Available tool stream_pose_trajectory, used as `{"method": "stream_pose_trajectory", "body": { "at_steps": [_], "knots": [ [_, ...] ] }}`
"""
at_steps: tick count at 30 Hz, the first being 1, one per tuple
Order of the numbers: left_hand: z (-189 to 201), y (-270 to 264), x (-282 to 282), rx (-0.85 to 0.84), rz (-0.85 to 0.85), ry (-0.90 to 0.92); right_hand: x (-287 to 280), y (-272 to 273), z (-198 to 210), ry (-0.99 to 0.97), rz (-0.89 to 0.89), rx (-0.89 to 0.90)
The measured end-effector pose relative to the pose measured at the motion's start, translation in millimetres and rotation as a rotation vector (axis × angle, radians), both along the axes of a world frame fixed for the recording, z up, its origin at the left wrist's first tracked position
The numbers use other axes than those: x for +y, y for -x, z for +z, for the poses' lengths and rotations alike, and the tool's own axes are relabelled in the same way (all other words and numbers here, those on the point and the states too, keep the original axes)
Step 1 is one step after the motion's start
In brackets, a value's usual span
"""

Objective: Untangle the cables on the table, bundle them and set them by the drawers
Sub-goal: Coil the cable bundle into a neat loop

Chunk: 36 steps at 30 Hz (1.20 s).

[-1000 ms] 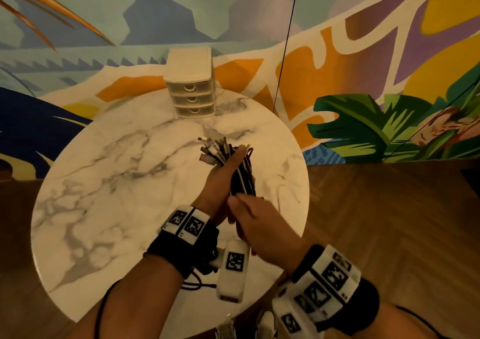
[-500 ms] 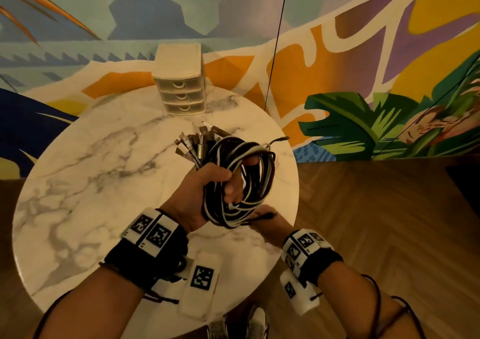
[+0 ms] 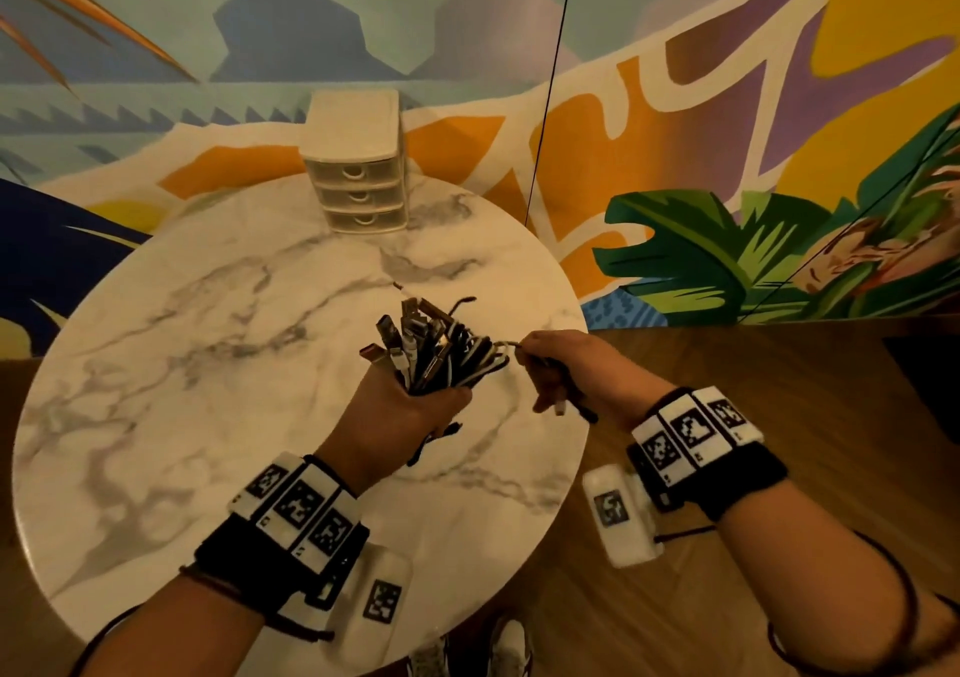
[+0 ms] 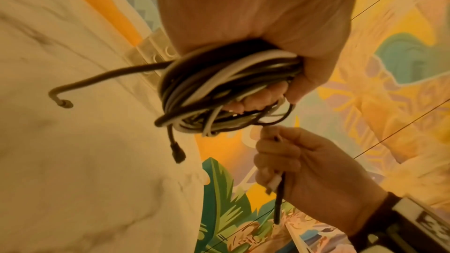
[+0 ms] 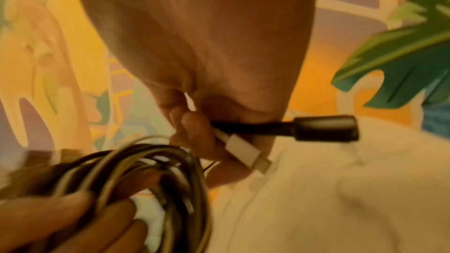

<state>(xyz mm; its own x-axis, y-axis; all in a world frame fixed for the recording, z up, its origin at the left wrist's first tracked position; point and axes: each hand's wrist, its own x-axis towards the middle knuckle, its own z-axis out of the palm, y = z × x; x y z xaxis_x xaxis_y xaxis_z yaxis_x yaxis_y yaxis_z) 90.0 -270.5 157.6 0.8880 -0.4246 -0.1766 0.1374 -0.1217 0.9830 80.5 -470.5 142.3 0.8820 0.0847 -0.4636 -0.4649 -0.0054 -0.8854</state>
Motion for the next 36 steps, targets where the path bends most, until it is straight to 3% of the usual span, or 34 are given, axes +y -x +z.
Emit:
{"method": "stream_pose_trajectory", "body": {
  "at_steps": [3, 10, 15, 21, 24, 26, 32, 36],
  "knots": [
    [-1.8, -1.6, -9.6, -0.037, 0.124, 0.026, 24.6, 6.5, 2.8, -0.132, -0.152, -0.029],
    [1.4, -4.5, -20.4, 0.000, 0.256, 0.088, 44.1, 8.3, 0.4, -0.074, -0.295, -0.234],
    [3.5, -9.4, -15.3, 0.256, 0.142, 0.229, 57.0, 14.5, -7.8, 0.496, -0.220, -0.594],
    [5.5, -9.2, -9.7, 0.429, 0.035, 0.249, 57.1, 11.6, -18.2, 0.692, -0.358, -0.907],
    [5.9, -12.4, -4.4, 0.479, -0.020, 0.239, 54.7, 7.9, -18.7, 0.749, -0.339, -1.005],
    [5.6, -15.0, 0.2, 0.479, -0.035, 0.204, 55.4, 6.9, -17.2, 0.739, -0.313, -0.981],
    [-1.6, -22.7, 16.3, 0.477, -0.013, 0.224, 65.8, 1.9, -8.6, 0.527, -0.309, -0.554],
    [-4.4, -28.0, 32.7, 0.546, -0.063, 0.402, 57.2, 11.7, -22.0, 0.314, -0.345, -0.419]
  ]
}}
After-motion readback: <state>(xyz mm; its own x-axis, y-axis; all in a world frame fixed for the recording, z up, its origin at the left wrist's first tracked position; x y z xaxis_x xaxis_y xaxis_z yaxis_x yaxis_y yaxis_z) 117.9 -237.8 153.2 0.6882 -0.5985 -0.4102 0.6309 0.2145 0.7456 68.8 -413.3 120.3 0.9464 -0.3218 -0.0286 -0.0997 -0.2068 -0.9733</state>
